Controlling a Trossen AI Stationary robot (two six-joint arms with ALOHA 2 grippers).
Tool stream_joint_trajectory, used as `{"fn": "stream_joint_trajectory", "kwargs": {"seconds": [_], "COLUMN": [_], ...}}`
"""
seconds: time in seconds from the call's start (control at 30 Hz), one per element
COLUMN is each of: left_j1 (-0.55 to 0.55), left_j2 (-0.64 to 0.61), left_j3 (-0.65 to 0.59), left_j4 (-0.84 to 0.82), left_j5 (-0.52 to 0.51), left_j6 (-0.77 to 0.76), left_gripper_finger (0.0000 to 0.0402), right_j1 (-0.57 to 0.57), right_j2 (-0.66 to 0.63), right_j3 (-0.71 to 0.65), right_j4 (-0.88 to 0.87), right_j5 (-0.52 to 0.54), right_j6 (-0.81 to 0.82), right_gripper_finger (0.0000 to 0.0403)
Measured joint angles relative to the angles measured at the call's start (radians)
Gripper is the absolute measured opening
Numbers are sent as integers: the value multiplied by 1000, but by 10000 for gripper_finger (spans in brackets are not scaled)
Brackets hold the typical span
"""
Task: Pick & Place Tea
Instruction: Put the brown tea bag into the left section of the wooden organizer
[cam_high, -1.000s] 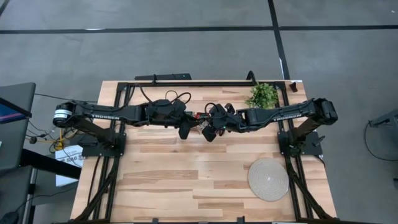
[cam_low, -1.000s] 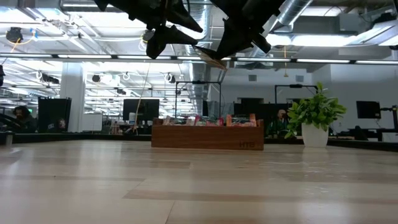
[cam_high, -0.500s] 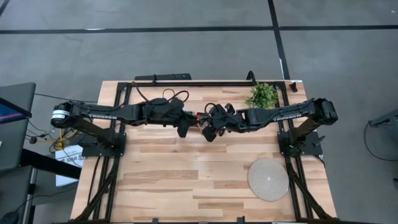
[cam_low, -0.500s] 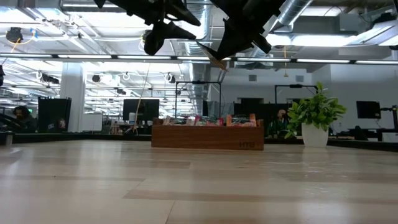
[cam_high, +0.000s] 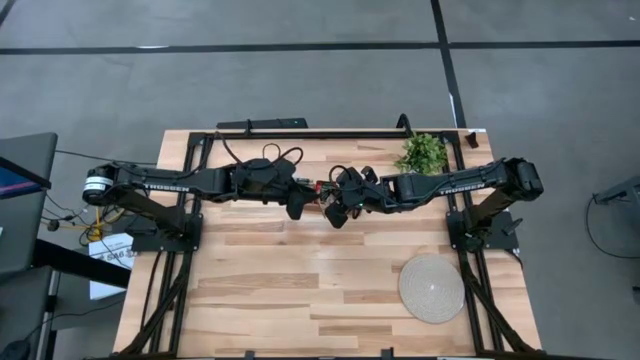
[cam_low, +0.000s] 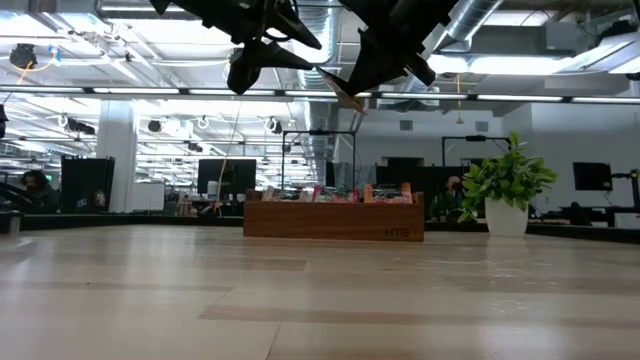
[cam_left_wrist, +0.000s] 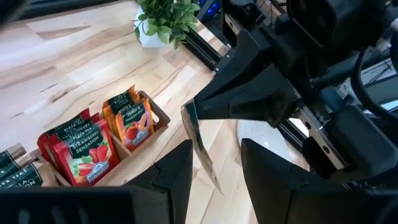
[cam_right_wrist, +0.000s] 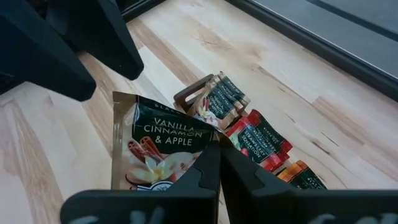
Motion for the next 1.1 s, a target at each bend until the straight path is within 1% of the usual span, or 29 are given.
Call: {"fn": "stream_joint_trajectory", "kwargs": {"seconds": [0.3, 0.93, 1.0, 1.1], "left_j1": [-1, -2, -2, -2], "left_j2": [14, 70, 81, 82], "left_j3": [0, 0, 0, 0], "left_j4": [-6, 53, 73, 80], "left_j5": [-5, -7, -17, -20], "left_j6": [-11, -22, -21, -21], "left_gripper_finger": [129, 129, 125, 110], "right_j1": [-6, -25, -25, -25], "right_j2": [0, 0, 0, 0], "right_j3": [0, 0, 0, 0], "right_j4": [1, 15, 14, 15], "right_j5": [0, -12, -12, -13], "right_j6": [1, 0, 0, 0], "right_gripper_finger": [0, 0, 0, 0]}}
